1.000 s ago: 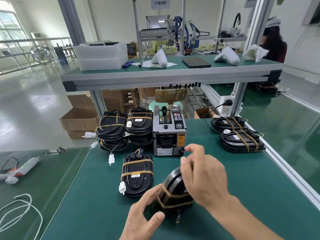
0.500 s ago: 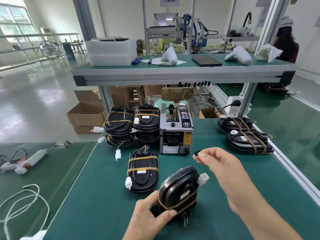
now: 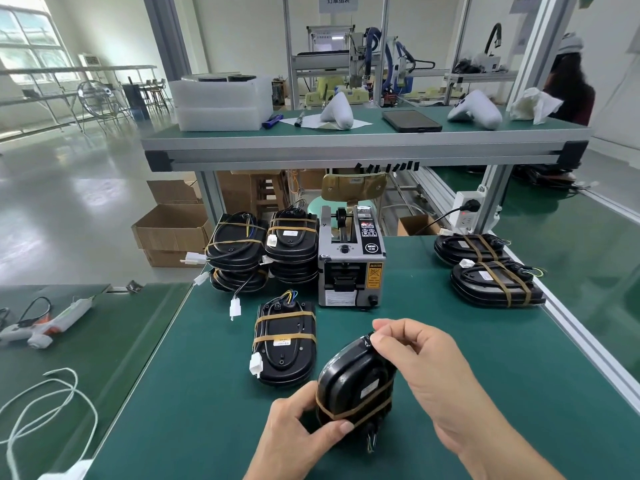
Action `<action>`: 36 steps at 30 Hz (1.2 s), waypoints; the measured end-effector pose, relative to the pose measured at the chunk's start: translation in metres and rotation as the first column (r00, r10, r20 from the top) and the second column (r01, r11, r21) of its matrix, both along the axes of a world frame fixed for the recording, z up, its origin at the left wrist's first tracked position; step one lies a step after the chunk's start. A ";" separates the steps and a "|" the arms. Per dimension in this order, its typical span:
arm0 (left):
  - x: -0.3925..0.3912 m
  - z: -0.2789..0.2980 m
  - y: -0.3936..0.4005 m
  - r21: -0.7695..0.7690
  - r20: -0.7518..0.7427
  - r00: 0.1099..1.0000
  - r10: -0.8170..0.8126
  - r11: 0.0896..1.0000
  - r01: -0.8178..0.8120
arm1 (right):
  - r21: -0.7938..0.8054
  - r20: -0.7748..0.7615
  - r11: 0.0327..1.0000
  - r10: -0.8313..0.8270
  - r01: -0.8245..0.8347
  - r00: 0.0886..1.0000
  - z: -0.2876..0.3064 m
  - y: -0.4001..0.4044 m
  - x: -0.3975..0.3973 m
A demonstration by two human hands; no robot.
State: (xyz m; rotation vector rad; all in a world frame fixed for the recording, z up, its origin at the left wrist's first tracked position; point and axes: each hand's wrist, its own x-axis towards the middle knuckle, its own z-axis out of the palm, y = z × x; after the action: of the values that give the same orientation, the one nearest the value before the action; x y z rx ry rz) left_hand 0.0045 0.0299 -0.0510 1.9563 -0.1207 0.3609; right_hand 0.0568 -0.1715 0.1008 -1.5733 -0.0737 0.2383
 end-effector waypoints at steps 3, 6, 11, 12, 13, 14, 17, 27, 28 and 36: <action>0.001 -0.003 0.000 -0.002 0.008 1.000 -0.002 1.000 0.002 | -0.026 0.007 1.000 0.005 -0.005 1.000 -0.001 -0.001 0.001; 0.000 -0.004 0.000 -0.006 0.015 1.000 0.003 1.000 -0.003 | -0.063 0.029 0.998 -0.016 0.017 0.999 -0.004 0.000 0.001; 0.000 -0.003 0.000 -0.013 0.026 1.000 -0.004 1.000 0.004 | -0.143 0.086 0.989 -0.027 0.039 0.996 -0.007 0.001 -0.001; 0.000 -0.003 0.000 -0.014 0.027 1.000 -0.002 1.000 0.003 | -0.164 0.101 0.985 -0.032 0.048 0.994 -0.008 0.001 -0.001; 0.000 -0.004 0.000 -0.014 0.029 1.000 -0.001 1.000 0.001 | -0.182 0.115 0.982 -0.037 0.057 0.993 -0.008 0.001 -0.002; 0.000 -0.004 0.000 -0.012 0.032 0.999 -0.001 1.000 0.001 | -0.197 0.130 0.978 -0.041 0.066 0.991 -0.008 0.001 -0.002; 0.000 -0.002 0.000 -0.003 0.036 0.999 0.000 1.000 0.001 | -0.231 0.162 0.970 -0.041 0.079 0.986 -0.008 0.001 -0.004; -0.001 -0.001 0.000 -0.022 0.012 1.000 -0.008 1.000 0.008 | -0.293 0.225 0.950 -0.046 0.112 0.973 -0.006 0.003 -0.006; -0.001 -0.001 0.000 -0.024 0.010 1.000 -0.009 1.000 0.010 | -0.301 0.232 0.946 -0.047 0.118 0.972 -0.006 0.003 -0.006; -0.001 0.001 0.000 -0.019 0.022 1.000 -0.004 1.000 0.005 | -0.330 0.249 0.933 -0.061 0.144 0.966 -0.005 0.005 -0.008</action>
State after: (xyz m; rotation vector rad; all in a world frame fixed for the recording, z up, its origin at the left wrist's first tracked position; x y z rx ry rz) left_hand 0.0037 0.0297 -0.0501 1.9330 -0.1356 0.3795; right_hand 0.0489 -0.1670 0.0956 -1.9468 -0.1397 -0.0236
